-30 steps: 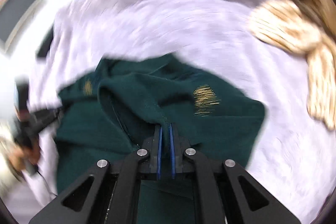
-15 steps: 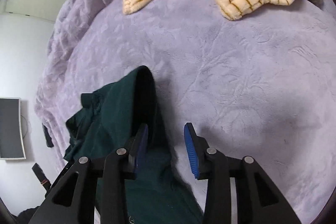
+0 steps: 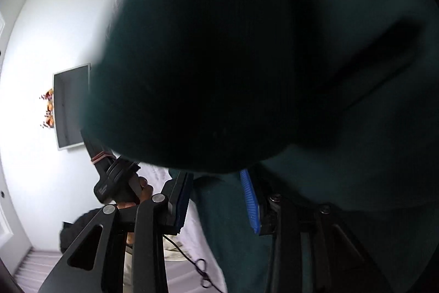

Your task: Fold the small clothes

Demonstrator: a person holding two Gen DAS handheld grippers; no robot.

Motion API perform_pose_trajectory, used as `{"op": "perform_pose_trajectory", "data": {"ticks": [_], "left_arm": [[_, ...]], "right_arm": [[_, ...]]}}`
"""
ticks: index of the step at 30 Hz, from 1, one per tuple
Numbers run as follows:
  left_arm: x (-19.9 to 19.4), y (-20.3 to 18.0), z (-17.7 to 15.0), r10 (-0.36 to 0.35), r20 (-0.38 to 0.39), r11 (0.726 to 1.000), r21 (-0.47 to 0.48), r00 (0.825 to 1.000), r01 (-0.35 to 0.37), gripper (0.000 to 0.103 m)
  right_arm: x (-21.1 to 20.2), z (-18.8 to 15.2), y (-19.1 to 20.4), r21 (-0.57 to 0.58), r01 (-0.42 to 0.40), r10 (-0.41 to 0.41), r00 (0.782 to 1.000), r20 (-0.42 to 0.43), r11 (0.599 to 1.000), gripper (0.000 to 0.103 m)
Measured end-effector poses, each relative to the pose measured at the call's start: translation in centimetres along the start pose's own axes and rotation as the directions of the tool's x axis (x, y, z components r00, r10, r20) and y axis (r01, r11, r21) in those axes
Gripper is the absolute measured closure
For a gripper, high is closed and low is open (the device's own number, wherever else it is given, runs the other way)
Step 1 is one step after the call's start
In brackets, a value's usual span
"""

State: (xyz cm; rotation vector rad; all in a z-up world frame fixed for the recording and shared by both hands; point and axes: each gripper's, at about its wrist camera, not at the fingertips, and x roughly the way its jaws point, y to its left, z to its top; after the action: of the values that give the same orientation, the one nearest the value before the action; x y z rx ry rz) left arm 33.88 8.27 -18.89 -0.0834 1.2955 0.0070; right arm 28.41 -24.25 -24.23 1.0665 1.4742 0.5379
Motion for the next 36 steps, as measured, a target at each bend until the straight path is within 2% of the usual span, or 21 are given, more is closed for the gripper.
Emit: {"op": "perform_pose_trajectory", "data": {"ticks": [1,5,6,7,11,14,16,17,18,19,21,23,26,28,29,30,31,32,34,35,36], "left_arm": [[0.0,0.7,-0.3,0.018,-0.001,1.000,-0.005,1.000,-0.018,0.095],[-0.6,1.6,-1.4,-0.026,-0.009,0.999,-0.039,1.000,0.026,0.095],[-0.6,1.8,-1.4,-0.025,-0.008,0.999,-0.041,1.000,0.025,0.095],[-0.8,1.8,-1.4,-0.011,-0.005,0.999,-0.036,1.000,0.011,0.095],[-2.3,1.5,-2.3,0.031,0.021,0.999,-0.011,0.999,-0.031,0.095],[-3.6,2.0,-2.5,0.053,0.051,0.999,-0.004,0.997,-0.053,0.095],[-5.2,2.0,-3.0,0.066,0.079,0.998,0.015,0.995,-0.067,0.095],[-5.7,1.8,-3.2,0.069,0.092,0.997,0.029,0.993,-0.072,0.095],[-6.1,1.2,-3.2,0.075,0.104,0.996,0.047,0.992,-0.080,0.095],[-7.0,0.4,-3.6,0.076,0.123,0.993,0.078,0.990,-0.085,0.095],[-7.8,-0.9,-3.9,0.051,0.138,0.991,0.115,0.989,-0.067,0.095],[-8.0,-3.0,-4.3,0.007,0.132,0.988,0.154,0.991,-0.028,0.095],[-6.8,-6.4,-4.6,-0.059,0.076,0.983,0.179,0.995,0.045,0.095],[-5.6,-8.5,-4.9,-0.074,0.056,0.982,0.178,0.996,0.063,0.095],[-4.8,-9.5,-5.0,-0.078,0.038,0.982,0.173,0.996,0.070,0.095],[-4.1,-10.0,-5.2,-0.072,0.024,0.983,0.173,0.997,0.067,0.095],[-3.2,-10.5,-5.6,-0.029,0.021,0.982,0.185,0.999,0.025,0.095],[-2.7,-10.6,-5.8,0.006,0.025,0.980,0.197,1.000,-0.011,0.095],[-1.8,-9.9,-6.2,0.019,0.019,0.978,0.209,1.000,-0.022,0.095],[-1.6,-9.3,-6.3,-0.008,0.013,0.979,0.203,1.000,0.005,0.095],[-1.6,-8.8,-6.4,-0.027,0.011,0.980,0.198,1.000,0.025,0.095]], "right_arm": [[0.7,-0.1,0.1,0.003,-0.005,0.005,1.000,-0.012,1.000,0.063],[2.6,0.3,1.4,-0.024,0.001,0.000,1.000,0.019,1.000,0.066],[2.7,0.4,1.6,-0.043,0.003,-0.001,0.999,0.039,0.999,0.089],[2.6,0.2,1.8,-0.061,0.016,-0.013,0.999,0.043,0.998,0.098],[3.2,-2.1,2.3,-0.169,0.201,-0.204,0.979,-0.003,0.965,0.098],[1.3,-4.1,3.3,-0.247,0.275,-0.278,0.960,0.025,0.929,0.085],[-0.7,-5.3,4.5,-0.322,0.300,-0.303,0.952,0.042,0.898,0.057],[-2.0,-5.9,5.1,-0.356,0.307,-0.305,0.950,0.064,0.883,0.032],[-3.8,-6.5,5.8,-0.392,0.317,-0.300,0.948,0.106,0.863,0.025],[-5.3,-7.0,6.4,-0.418,0.331,-0.297,0.943,0.147,0.846,0.025],[-8.0,-7.9,7.3,-0.457,0.414,-0.331,0.909,0.253,0.787,0.025],[-9.6,-8.2,8.1,-0.471,0.545,-0.406,0.836,0.370,0.693,0.025],[-8.7,-7.7,8.7,-0.496,0.623,-0.464,0.782,0.417,0.604,0.025],[-6.5,-7.1,9.1,-0.496,0.685,-0.518,0.729,0.449,0.534,0.025],[-5.8,-6.0,8.9,-0.482,0.704,-0.539,0.710,0.453,0.522,0.031],[-5.1,-5.1,8.4,-0.467,0.708,-0.553,0.705,0.444,0.530,0.059],[-4.6,-3.1,7.9,-0.447,0.698,-0.560,0.716,0.417,0.559,0.083],[-4.4,-1.3,7.3,-0.423,0.669,-0.554,0.743,0.375,0.611,0.100],[-6.3,-0.4,6.3,-0.374,0.589,-0.484,0.805,0.343,0.716,0.100],[-7.8,-0.2,6.0,-0.372,0.571,-0.457,0.816,0.353,0.732,0.100],[-9.0,-0.3,5.7,-0.374,0.577,-0.452,0.811,0.373,0.727,0.100]]}}
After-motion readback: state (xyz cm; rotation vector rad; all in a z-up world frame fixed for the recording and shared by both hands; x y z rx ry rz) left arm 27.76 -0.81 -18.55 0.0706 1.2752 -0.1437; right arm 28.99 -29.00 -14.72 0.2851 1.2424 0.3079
